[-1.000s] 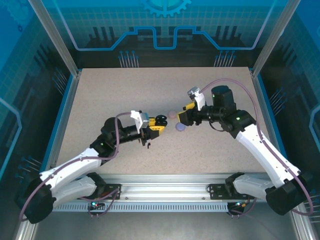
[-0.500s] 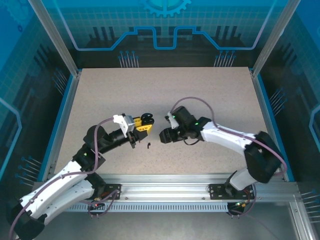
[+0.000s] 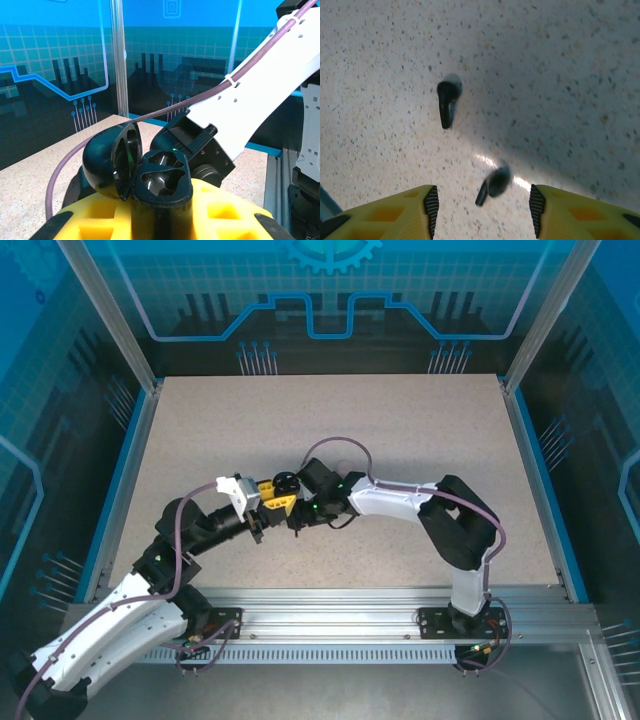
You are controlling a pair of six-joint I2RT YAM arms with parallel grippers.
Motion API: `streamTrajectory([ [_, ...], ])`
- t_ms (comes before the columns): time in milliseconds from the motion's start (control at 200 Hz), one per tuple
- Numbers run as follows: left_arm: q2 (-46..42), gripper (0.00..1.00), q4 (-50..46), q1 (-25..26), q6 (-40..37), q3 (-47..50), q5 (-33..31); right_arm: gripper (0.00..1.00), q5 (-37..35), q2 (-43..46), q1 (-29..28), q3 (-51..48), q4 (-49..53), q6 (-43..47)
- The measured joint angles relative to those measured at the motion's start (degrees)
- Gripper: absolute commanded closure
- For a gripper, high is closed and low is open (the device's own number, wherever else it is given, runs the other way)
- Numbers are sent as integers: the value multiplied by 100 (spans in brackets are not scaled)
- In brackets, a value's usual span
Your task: Insert the wireless bluetooth earbuds into the charging case
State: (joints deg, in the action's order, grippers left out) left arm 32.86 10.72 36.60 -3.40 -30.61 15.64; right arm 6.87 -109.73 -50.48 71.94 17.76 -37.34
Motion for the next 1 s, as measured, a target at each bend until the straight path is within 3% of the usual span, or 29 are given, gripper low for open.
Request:
streamTrajectory([
  [290, 0, 98, -17, 0, 2, 0, 0, 56, -52, -542, -79, 374, 284, 52],
  [1001, 0, 98, -20, 0, 2, 0, -48, 71, -584, -776, -251, 822, 916, 393],
])
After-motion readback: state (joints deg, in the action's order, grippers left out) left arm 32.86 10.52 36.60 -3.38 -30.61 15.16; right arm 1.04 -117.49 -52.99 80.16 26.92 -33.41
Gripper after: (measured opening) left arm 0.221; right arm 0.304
